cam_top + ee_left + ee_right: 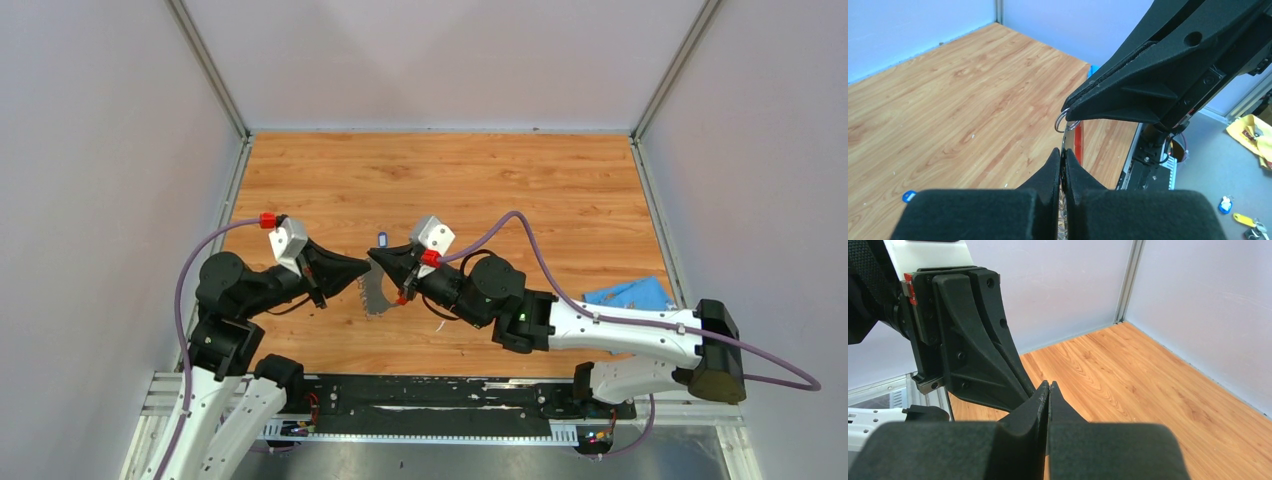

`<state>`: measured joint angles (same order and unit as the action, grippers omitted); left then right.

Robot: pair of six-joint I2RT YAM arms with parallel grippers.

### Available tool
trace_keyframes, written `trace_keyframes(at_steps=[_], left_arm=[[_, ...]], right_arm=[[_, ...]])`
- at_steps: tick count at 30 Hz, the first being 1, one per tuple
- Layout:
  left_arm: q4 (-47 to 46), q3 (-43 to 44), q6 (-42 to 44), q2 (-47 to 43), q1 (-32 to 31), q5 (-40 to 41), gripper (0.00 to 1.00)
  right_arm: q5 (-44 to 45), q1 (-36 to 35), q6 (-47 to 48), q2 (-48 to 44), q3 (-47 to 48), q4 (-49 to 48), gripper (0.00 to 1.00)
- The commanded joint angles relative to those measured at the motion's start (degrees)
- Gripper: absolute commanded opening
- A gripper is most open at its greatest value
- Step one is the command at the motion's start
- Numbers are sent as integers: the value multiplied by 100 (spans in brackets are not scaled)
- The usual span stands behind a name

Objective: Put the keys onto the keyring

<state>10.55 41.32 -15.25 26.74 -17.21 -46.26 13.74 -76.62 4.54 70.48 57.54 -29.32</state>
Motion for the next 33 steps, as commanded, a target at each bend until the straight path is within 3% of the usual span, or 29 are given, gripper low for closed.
trace_keyframes(at_steps=[1,10,20,22,26,33], left_arm=[[-514,59,-338,-104,24,98,0],[-146,112,553,-261,25,525,0],[-50,82,1178,-429,24,230,0],[107,103,1568,-497,23,60,0],[546,82,2908,-768,20,-616,0],[1566,119,4940,-1078,19,-1169,0]], right_arm=[[318,-140,162,-66,-287,-319,0],[77,-167,-74,-160,-403,-341,0],[-15,-169,-337,-205,-345,-103,0],[-161,-152,-391,-267,-225,221,1],[-763,-11,-687,-377,301,1507,21],[-2638,572,-712,-122,1882,4315,40]])
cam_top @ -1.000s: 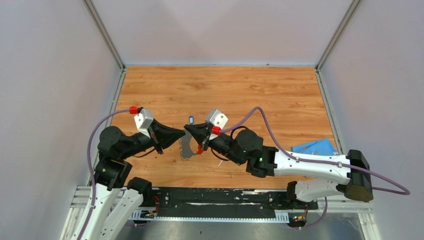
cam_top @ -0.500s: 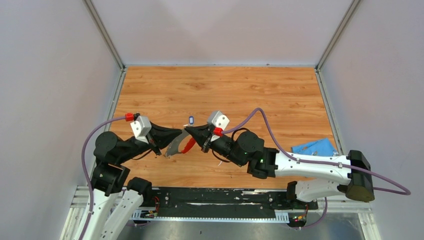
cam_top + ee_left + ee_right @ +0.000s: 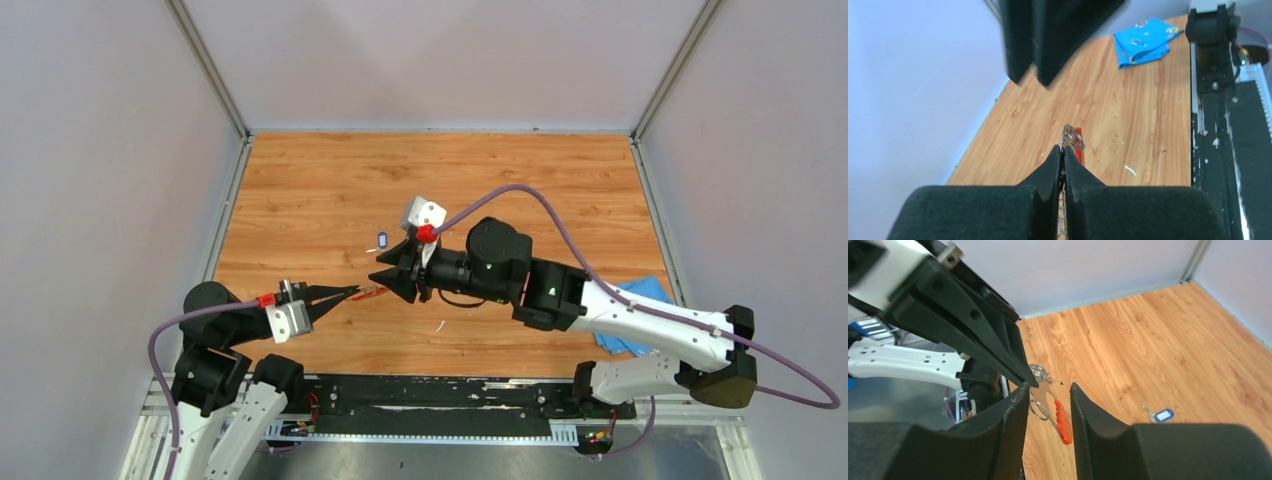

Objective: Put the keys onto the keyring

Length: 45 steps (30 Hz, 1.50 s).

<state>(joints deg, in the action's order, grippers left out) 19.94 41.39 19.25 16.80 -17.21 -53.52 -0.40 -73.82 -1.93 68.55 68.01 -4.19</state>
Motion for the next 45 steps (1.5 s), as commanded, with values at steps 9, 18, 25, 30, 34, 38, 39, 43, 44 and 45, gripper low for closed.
trace_keyframes(at_steps=[9,18,25,30,34,38,39,43,44,45], left_arm=[[664,187,2101,-62,25,-258,0],[669,209,2624,-139,25,-356,0],[-109,179,2340,-137,23,-14,0],[-146,342,2543,-46,25,-71,0],[-11,335,3143,-128,25,-113,0],[-259,161,3401,-329,25,-147,0],[-266,133,3504,-361,25,-169,0],[-163,120,3788,-365,20,-238,0],[-152,124,3800,-363,24,-243,0],[-132,131,3828,-366,25,-254,0]], right_arm=[[-1818,333,402,595,1931,3453,47],[-2207,342,93,444,1421,3198,39],[-1973,473,-941,202,187,1196,49],[-2106,657,-1521,384,-297,-254,51],[-2092,775,-1941,259,-993,-2038,53],[-2037,790,-2238,303,-1409,-3171,53],[-2031,790,-2307,315,-1505,-3392,53],[-1968,807,-2549,344,-1767,-4268,53],[-1942,808,-2584,353,-1766,-4338,52],[-1878,808,-2638,353,-1779,-4405,52]])
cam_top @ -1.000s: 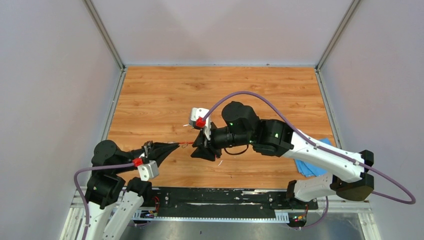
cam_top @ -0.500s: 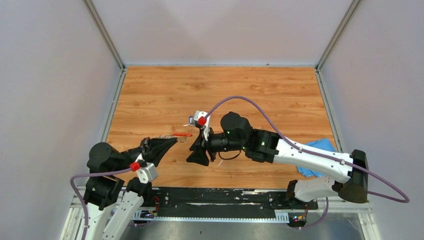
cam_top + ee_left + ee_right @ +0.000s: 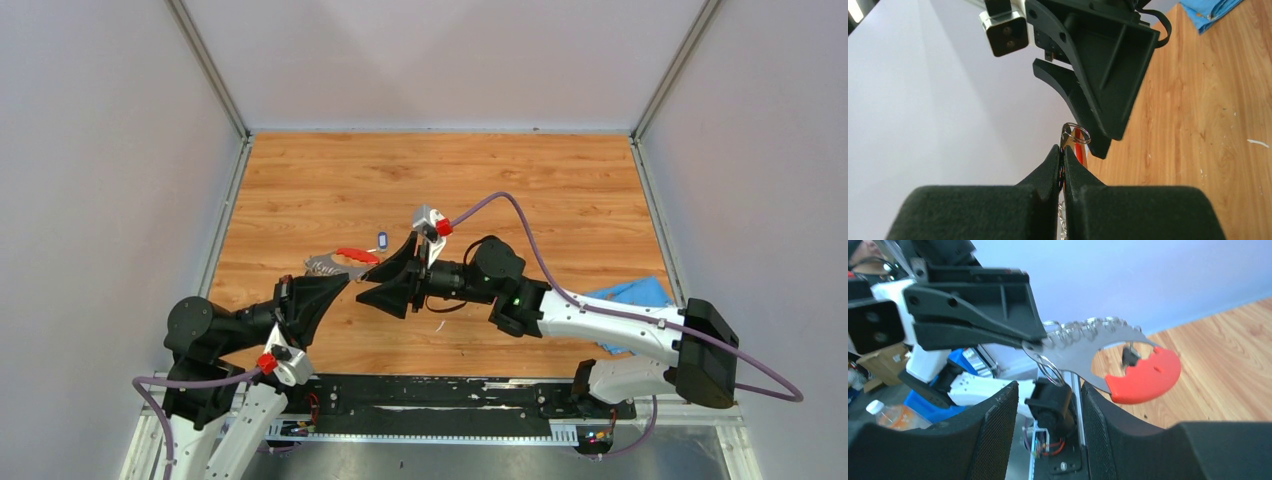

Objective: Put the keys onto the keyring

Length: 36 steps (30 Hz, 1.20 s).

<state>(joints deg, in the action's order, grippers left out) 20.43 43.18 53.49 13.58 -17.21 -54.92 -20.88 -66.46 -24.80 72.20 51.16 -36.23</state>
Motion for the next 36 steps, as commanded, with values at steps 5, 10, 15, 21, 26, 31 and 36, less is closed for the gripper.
trace_keyframes(at_steps=[5,10,15,21,26,31,36], left_arm=[[120,0,812,-107,25,-158,0],[344,16,1029,-186,24,-181,0],[420,6,1123,-224,25,-168,0],[477,-67,1323,-291,25,-193,0],[536,-121,1446,-354,25,-213,0],[572,-132,1473,-374,23,-167,0],[582,-213,1518,-366,25,-12,0]], right_arm=[[243,71,-439,63,-76,-1464,51],[174,80,-442,101,-70,-1438,47],[111,104,-489,29,-148,-1398,41],[189,131,-495,-83,-239,-1274,32],[254,133,-446,-80,-102,-1052,16],[163,140,-416,-27,28,-868,1],[251,133,-426,-152,-22,-811,0]])
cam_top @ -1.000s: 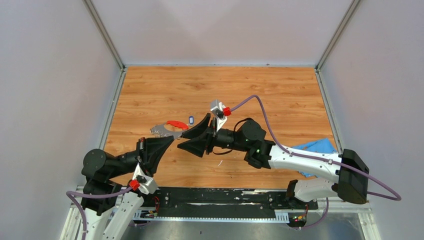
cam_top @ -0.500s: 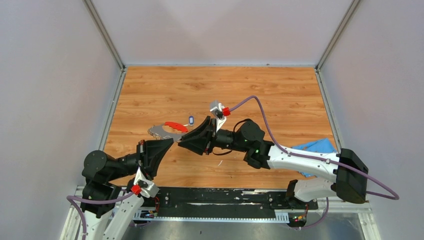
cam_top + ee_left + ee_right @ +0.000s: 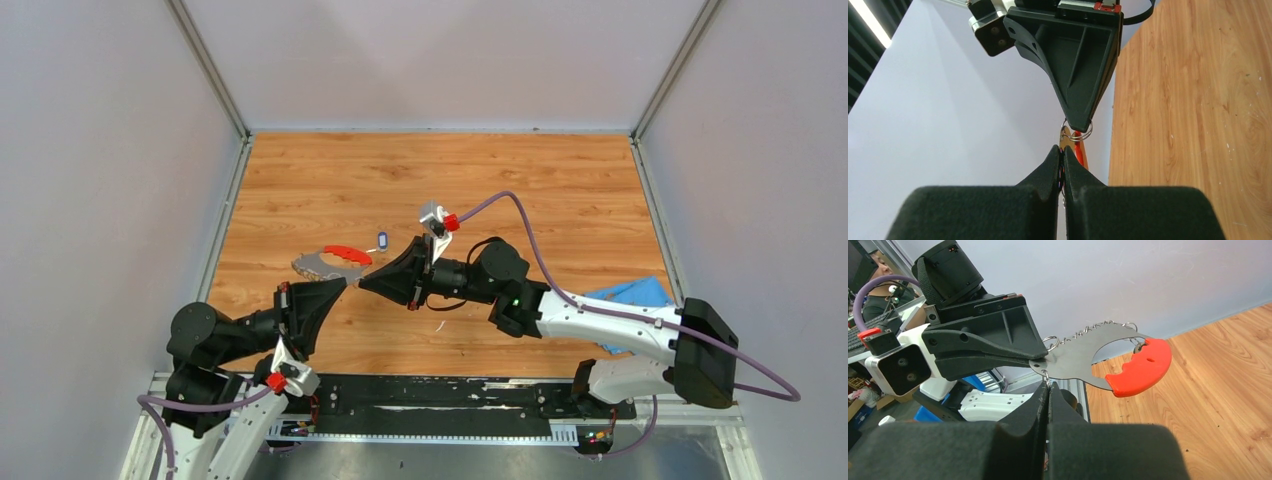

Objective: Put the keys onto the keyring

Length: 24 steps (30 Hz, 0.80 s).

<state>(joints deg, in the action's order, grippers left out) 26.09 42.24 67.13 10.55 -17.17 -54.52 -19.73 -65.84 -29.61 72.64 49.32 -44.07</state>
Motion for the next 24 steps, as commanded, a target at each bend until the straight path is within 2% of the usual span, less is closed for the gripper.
trace_keyframes(at_steps=[1,14,18,21,22,24], left_arm=[[19,-138,166,-61,21,-2,0],[127,-213,7,-79,21,132,0],[125,-138,-394,-62,21,76,0],[126,-5,-1141,35,17,53,0],[125,64,-1467,88,20,41,2],[125,236,-2195,247,21,11,22]], right_arm=[[170,72,52,-224,157,29,0],[512,-86,649,-218,464,666,0],[631,-154,814,-180,537,669,0],[638,-185,959,-189,546,673,0],[623,-188,978,-202,537,680,0],[575,-188,1026,-258,514,712,0]])
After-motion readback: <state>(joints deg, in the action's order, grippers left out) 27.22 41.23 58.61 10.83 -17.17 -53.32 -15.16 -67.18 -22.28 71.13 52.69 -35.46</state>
